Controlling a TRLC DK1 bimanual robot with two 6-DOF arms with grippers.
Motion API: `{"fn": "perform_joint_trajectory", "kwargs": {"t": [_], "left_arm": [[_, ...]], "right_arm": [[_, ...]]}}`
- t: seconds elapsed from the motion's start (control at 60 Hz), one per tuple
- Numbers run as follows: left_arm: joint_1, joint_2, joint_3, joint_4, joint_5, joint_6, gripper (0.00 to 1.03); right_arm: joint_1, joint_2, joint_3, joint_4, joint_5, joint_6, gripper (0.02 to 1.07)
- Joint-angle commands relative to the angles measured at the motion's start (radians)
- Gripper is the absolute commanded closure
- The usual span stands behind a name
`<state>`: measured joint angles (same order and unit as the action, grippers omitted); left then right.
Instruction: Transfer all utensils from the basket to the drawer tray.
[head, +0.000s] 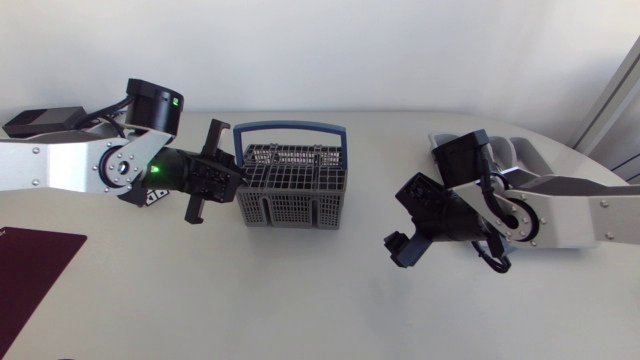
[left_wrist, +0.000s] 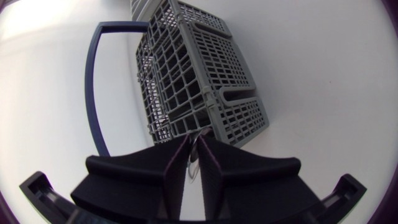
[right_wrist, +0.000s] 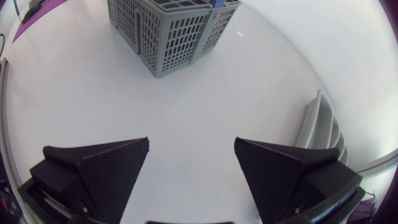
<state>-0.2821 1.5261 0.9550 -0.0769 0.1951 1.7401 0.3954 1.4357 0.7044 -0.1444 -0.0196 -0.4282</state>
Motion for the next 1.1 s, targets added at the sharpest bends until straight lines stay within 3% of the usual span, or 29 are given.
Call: {"fn": "perform_joint_trajectory", "kwargs": {"t": [0.0,0.333,1.083], "left_arm": [[-0.003,0.019,0.024,0.002,-0.006,0.052,1.0],[-0.002,-0.014,0.031,-0.003,-0.019,0.085,1.0],[-0.002,-0.241,0.074,-0.136,-0.022,0.11,1.0]], "right_arm": [[-0.004,0.019,-0.023,0.012,0.009,-0.02,0.08],[-0.003,0.008,-0.029,0.012,0.009,-0.021,0.08],[0.034,-0.109,-0.077,-0.007,0.029,-0.02,0.08]]}}
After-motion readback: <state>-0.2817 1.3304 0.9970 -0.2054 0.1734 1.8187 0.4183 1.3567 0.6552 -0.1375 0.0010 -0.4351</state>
